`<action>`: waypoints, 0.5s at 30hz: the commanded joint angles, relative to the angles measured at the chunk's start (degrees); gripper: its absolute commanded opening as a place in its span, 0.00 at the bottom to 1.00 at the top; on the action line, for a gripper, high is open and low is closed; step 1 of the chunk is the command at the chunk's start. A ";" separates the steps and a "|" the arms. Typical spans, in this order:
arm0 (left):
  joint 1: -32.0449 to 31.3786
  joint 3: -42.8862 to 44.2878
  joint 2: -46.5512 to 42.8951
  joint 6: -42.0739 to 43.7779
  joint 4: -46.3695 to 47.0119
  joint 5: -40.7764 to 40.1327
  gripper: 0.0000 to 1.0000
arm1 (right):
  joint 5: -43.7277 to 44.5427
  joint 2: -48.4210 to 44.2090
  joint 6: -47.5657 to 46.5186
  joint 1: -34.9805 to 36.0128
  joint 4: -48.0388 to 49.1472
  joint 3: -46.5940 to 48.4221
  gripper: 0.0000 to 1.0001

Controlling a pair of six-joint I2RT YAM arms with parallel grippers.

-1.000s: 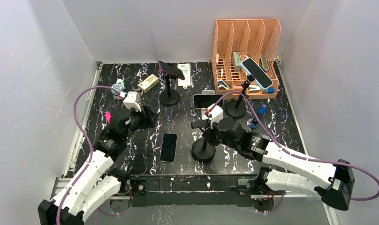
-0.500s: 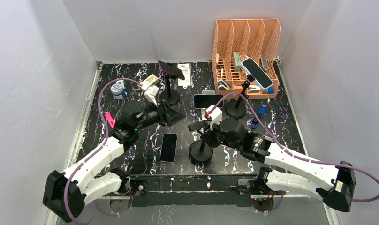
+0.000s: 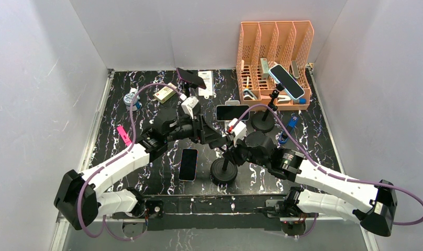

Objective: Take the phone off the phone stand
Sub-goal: Pick up the phone stand at the center of the board.

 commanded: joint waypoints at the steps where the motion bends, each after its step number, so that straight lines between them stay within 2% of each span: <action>1: -1.45 3.04 2.33 1.22 -2.65 1.98 0.62 | -0.97 -1.38 -0.90 0.31 5.27 2.31 0.01; 10: -2.48 2.61 3.58 0.60 -0.76 4.23 0.55 | -0.55 -1.45 -1.25 0.35 5.20 2.32 0.01; 15: -2.48 1.62 4.61 -0.75 0.79 5.59 0.48 | -0.46 -1.43 -1.44 0.48 5.32 2.23 0.01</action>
